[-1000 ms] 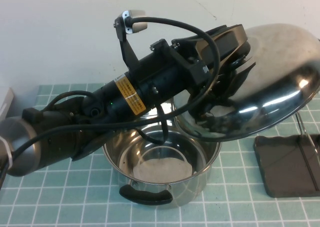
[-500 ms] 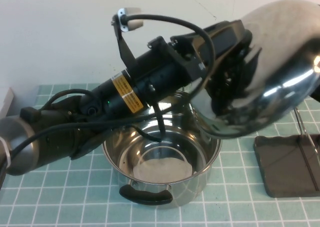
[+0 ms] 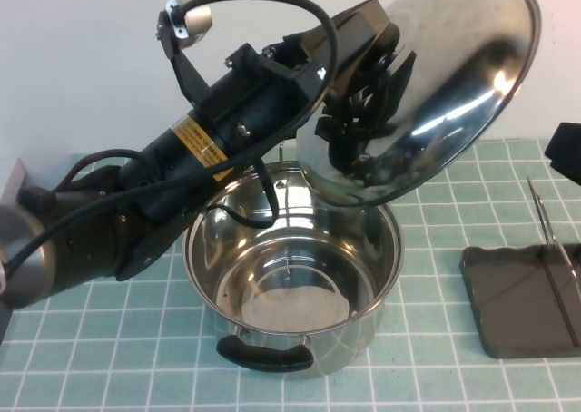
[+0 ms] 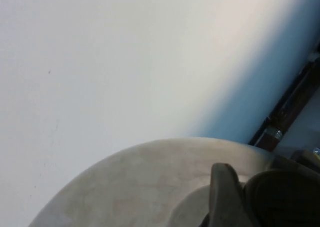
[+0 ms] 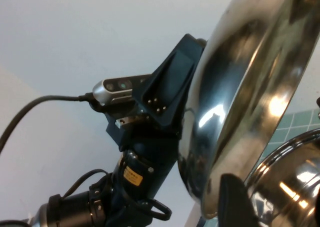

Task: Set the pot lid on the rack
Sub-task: Hand over the pot lid

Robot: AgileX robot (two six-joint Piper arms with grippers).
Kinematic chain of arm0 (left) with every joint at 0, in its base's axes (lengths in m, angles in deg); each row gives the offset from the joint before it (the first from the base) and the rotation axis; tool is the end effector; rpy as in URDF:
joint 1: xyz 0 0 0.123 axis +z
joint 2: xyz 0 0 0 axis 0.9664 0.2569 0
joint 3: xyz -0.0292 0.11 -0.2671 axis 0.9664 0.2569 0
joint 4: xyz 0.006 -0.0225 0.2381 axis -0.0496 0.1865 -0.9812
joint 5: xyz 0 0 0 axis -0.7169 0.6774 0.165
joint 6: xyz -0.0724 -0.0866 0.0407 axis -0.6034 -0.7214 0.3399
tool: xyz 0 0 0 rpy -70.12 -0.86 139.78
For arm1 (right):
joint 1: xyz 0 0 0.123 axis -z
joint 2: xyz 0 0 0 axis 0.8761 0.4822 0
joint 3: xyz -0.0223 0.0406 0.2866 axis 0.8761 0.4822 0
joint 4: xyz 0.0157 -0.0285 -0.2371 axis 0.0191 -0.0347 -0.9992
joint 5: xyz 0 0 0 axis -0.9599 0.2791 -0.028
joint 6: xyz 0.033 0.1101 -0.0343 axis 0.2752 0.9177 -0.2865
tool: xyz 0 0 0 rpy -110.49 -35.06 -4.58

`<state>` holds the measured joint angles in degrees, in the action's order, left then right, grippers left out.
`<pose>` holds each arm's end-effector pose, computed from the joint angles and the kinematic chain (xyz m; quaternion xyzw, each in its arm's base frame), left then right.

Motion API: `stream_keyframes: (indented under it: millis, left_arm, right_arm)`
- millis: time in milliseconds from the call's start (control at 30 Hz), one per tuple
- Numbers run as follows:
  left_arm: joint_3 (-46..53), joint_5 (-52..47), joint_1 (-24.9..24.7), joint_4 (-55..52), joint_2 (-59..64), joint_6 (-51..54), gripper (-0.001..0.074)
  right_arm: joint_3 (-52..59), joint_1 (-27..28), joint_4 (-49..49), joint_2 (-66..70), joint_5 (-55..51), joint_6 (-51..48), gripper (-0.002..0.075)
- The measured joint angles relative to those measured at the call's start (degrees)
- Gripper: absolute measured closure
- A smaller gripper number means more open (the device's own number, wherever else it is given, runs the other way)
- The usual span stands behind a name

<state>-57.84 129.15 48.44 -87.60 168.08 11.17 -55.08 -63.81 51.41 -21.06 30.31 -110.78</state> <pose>0.3020 -0.2104 0.3587 0.0643 0.5157 -0.6458 0.5593 0.1732 0.0919 0.3408 -0.0017 0.7298 0.4992 0.4670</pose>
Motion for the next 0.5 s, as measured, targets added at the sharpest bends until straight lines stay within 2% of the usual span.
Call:
stream_keyframes:
  millis: [333, 500]
  left_arm:
    - [0.0, 0.0, 0.24, -9.45, 0.0, -0.34, 0.0415]
    - [0.0, 0.0, -1.09, -10.71, 0.0, -1.33, 0.0415]
  right_arm:
    - [0.0, 0.0, 0.0, 0.0, 0.0, -0.13, 0.0393]
    - [0.0, 0.0, 0.0, 0.0, 0.0, -0.13, 0.0393]
